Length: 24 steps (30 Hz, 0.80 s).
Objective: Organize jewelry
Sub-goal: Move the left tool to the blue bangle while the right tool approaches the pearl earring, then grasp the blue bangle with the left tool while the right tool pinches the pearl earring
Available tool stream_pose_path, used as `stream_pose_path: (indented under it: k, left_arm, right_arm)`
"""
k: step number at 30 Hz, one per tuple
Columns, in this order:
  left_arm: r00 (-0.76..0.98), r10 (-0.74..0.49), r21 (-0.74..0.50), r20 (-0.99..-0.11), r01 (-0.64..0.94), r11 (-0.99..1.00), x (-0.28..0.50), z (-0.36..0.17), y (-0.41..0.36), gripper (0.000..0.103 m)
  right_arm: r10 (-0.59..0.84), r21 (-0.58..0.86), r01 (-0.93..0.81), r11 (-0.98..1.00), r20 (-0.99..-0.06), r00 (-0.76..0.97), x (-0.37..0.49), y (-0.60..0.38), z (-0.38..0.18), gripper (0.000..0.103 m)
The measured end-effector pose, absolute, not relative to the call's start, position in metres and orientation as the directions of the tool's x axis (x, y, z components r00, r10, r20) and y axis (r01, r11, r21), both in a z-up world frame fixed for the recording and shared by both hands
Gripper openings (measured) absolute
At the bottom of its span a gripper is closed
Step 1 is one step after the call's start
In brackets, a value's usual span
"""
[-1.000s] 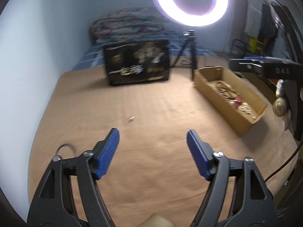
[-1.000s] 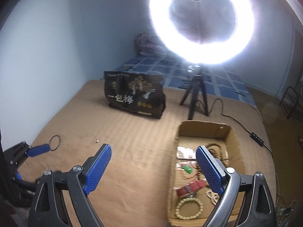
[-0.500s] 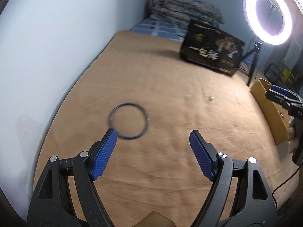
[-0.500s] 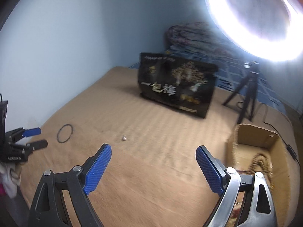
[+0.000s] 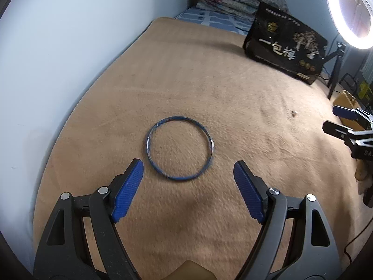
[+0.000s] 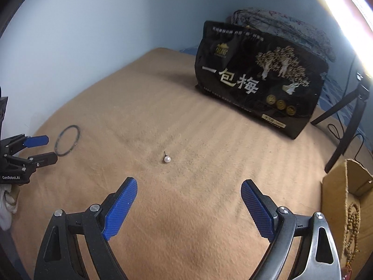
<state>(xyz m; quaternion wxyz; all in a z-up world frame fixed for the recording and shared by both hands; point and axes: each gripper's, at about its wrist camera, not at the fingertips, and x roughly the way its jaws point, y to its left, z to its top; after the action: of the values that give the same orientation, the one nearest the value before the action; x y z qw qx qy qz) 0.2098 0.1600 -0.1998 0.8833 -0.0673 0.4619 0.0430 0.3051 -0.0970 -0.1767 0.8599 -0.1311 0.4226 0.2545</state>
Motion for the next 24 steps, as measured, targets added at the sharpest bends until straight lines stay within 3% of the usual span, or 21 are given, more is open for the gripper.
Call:
stream_pose_path:
  k: [8,13,22,24]
  left_arm:
    - [0.562,0.057,-0.071,-0.825,-0.202,0.977,0.228,-0.213,0.173,0.082]
    - [0.576,0.071,-0.055,-0.814,-0.198,0.979,0.229,-0.219,0.171,0.088]
    - [0.578,0.080,-0.052,-0.812,-0.210,0.976,0.238,-0.223,0.175,0.089]
    - [0.579,0.088,-0.043,-0.811,-0.209,0.977,0.240,-0.223,0.173,0.089]
  right_arm:
    - [0.334,-0.005,-0.573,0.820,-0.809,0.485,0.319,-0.079,-0.194,0.085]
    - [0.335,0.012,-0.574,0.819,-0.822,0.461,0.330,-0.068,-0.205,0.074]
    - [0.307,-0.019,-0.578,0.816,-0.832,0.461,0.341,-0.045,-0.217,0.058]
    - [0.311,-0.011,-0.576,0.817,-0.833,0.457,0.343,-0.044,-0.217,0.050]
